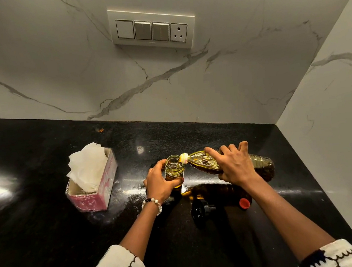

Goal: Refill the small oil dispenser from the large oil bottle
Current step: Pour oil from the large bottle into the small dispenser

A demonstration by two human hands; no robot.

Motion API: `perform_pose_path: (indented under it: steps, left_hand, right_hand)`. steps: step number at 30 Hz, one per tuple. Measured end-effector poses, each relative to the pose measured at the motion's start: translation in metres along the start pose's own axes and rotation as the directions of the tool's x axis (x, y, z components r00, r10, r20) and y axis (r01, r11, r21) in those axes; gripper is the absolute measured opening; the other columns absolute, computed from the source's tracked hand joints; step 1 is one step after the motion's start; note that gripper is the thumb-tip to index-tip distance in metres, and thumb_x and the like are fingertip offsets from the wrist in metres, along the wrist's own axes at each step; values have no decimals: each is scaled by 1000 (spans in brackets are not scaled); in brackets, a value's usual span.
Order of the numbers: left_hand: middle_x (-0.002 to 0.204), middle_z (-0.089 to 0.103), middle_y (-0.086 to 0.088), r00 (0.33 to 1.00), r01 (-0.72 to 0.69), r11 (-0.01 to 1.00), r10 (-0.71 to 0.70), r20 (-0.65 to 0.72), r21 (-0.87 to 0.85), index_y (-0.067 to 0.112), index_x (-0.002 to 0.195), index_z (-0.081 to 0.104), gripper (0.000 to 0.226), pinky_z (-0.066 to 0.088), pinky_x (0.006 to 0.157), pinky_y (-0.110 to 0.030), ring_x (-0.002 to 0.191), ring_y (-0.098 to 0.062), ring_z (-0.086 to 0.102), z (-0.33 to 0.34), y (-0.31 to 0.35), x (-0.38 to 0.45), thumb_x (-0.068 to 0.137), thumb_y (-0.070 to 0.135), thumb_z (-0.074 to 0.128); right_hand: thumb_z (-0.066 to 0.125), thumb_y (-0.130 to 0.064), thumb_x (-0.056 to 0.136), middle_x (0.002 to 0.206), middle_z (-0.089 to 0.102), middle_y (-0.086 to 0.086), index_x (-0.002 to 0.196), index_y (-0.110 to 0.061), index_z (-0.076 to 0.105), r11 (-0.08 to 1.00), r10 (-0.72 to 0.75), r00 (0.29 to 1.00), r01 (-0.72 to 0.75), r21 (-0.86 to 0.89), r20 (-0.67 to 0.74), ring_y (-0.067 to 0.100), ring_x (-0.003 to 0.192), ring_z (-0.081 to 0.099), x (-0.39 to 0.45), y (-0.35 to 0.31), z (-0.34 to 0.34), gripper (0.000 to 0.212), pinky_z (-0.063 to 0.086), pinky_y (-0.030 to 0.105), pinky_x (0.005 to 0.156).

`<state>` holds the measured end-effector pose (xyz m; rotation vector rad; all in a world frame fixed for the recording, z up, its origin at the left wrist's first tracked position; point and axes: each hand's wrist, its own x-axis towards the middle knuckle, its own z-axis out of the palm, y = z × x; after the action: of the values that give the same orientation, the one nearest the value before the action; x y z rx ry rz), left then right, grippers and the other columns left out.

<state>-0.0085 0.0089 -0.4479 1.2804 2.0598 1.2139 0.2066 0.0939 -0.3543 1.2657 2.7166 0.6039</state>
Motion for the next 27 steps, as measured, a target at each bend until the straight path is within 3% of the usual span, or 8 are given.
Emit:
perform_pose_path:
  steps: [14,23,27]
  left_hand:
    - [101,55,17,1000,11,1000,-11,5,3,32,118,56,76,44,92,-47,105,-14,53,-1,1,-1,47,55,73]
    - [104,61,13,1000,18,1000,-18,2,0,32,119,56,76,44,91,-44,104,-14,52,-1,1,0,48,54,75]
    - [103,57,14,1000,9,1000,-9,1,10,31,120,56,72,43,91,-43,105,-14,50,0,1,0,55,44,85]
  right_hand:
    - [76,-43,69,114,60,7,146,-32,22,1000,-6,1000,6,13,-7,28,99,58,0,1,-1,95,28,43,83]
    - [81,-42,61,105,64,7,143,-32,31,1000,-7,1000,7,3,-9,27,91,60,1,0,0,97,29,43,80]
    - [82,-41,60,104,64,8,143,-31,33,1000,-4,1000,4,2,-5,28,90,61,1,1,0,97,29,43,79]
